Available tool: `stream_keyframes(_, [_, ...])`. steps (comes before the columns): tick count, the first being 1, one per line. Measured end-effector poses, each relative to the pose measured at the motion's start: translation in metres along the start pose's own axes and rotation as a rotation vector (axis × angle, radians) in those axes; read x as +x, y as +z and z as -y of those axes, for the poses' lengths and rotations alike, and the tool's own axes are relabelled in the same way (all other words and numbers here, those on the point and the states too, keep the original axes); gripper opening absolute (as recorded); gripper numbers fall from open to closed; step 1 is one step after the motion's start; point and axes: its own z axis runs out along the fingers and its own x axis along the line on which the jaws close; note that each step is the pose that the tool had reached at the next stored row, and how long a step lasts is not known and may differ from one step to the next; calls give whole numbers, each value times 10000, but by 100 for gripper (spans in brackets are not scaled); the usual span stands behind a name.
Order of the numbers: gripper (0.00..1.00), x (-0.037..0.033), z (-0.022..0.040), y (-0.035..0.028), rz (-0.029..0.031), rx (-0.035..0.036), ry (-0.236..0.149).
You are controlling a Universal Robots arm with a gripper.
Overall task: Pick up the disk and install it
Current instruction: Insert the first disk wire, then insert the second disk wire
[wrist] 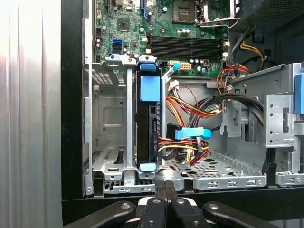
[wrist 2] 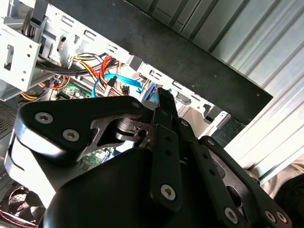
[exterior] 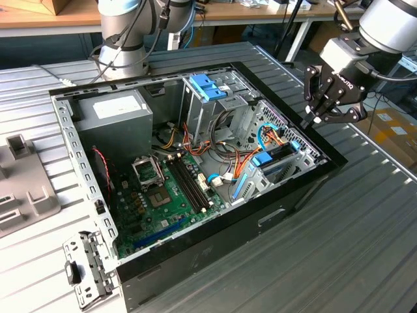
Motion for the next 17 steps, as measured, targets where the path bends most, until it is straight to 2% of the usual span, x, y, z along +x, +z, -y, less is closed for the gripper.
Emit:
stream_keyframes(5, [11,0,-5,-2,-2,1,0])
stream_keyframes(7, [11,1,-81,-2,0,0,1])
stream_keyframes(8, [11,1,-92,-1,1,0,0])
stream_keyframes(14, [11,1,-93,-1,0,-1,0])
stream_keyframes(17, [30,1,-93,-2,-1,0,0])
